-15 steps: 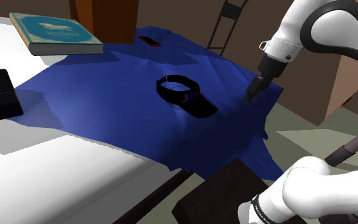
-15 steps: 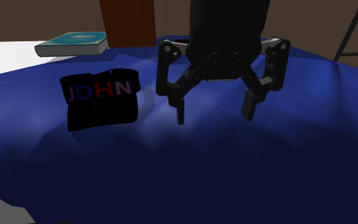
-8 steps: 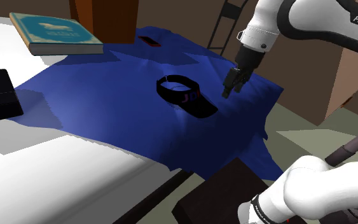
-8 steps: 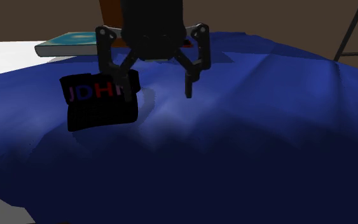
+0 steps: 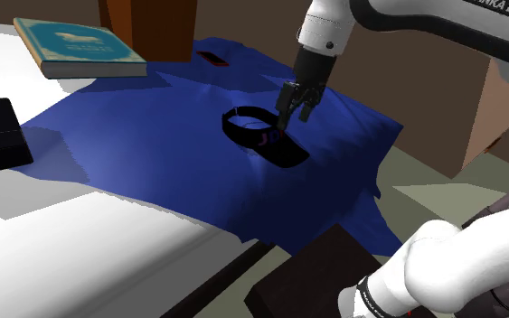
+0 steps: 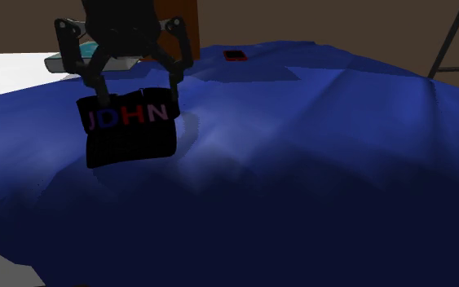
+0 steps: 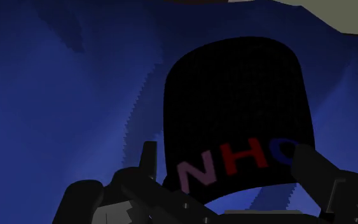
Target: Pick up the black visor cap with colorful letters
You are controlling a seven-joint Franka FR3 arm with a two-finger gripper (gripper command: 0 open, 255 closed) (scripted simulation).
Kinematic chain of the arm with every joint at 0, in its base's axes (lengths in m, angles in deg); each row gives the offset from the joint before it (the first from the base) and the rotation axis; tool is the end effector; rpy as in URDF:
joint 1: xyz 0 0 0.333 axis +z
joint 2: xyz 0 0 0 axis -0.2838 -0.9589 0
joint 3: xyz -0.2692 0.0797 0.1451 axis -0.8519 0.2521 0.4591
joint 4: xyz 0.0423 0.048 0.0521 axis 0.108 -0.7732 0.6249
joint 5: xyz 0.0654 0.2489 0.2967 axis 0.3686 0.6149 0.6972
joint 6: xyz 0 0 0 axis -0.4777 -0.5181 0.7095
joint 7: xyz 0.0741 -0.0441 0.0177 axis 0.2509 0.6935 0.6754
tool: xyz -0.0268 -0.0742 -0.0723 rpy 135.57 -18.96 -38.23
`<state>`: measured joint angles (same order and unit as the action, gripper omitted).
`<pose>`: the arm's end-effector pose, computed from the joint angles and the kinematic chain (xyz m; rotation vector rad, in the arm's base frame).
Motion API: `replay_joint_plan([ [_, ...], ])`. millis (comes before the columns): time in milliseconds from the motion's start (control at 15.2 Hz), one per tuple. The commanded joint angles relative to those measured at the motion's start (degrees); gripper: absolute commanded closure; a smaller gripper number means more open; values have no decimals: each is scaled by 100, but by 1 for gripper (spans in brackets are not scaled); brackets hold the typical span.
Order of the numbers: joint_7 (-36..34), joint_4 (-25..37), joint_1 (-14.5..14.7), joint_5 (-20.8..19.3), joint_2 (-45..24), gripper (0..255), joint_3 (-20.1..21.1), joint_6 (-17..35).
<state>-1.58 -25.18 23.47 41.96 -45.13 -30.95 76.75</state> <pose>0.4111 0.1831 0.6357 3.1172 0.2271 -0.1038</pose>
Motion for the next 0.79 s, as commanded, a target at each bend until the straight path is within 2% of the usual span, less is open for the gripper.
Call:
replay_joint_plan([
  [0,-219,389,64,-21,-362,0,176,-58],
  [528,-1155,2582,506,-486,-2243,0,820,-563],
  [594,-1208,2738,551,-528,-2367,0,845,-611],
  [726,-1186,2487,538,-501,-2293,0,830,-428],
])
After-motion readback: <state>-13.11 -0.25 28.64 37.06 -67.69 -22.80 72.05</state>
